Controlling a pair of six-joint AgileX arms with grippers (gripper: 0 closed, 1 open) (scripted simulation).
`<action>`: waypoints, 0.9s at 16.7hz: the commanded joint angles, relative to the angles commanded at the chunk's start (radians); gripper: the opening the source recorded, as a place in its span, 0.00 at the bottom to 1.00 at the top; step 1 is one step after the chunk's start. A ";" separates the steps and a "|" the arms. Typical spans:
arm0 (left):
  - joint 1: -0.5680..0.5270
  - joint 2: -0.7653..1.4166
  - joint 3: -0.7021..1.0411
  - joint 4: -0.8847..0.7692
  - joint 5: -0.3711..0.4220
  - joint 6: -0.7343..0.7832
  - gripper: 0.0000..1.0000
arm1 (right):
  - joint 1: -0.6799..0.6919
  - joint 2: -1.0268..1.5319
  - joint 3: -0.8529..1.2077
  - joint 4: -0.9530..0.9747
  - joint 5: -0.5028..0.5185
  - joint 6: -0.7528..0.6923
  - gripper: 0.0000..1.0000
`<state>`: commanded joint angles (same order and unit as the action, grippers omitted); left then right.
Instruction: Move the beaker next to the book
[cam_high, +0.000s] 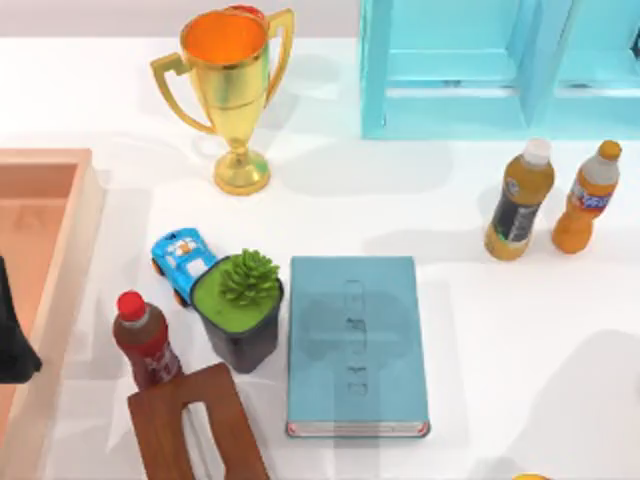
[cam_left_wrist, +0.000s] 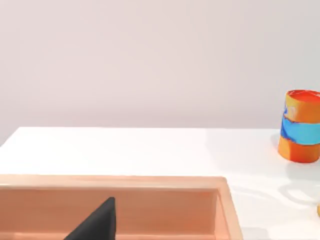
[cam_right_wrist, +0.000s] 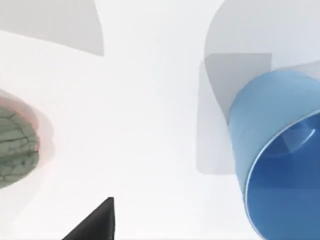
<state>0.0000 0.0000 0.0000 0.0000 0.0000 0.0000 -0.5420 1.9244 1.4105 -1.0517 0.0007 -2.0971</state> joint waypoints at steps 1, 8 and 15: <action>0.000 0.000 0.000 0.000 0.000 0.000 1.00 | 0.000 0.012 -0.033 0.051 0.000 0.000 1.00; 0.000 0.000 0.000 0.000 0.000 0.000 1.00 | -0.002 0.046 -0.122 0.163 0.000 -0.001 1.00; 0.000 0.000 0.000 0.000 0.000 0.000 1.00 | -0.002 0.046 -0.122 0.163 0.000 -0.001 0.55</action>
<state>0.0000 0.0000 0.0000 0.0000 0.0000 0.0000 -0.5437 1.9707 1.2888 -0.8885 0.0011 -2.0985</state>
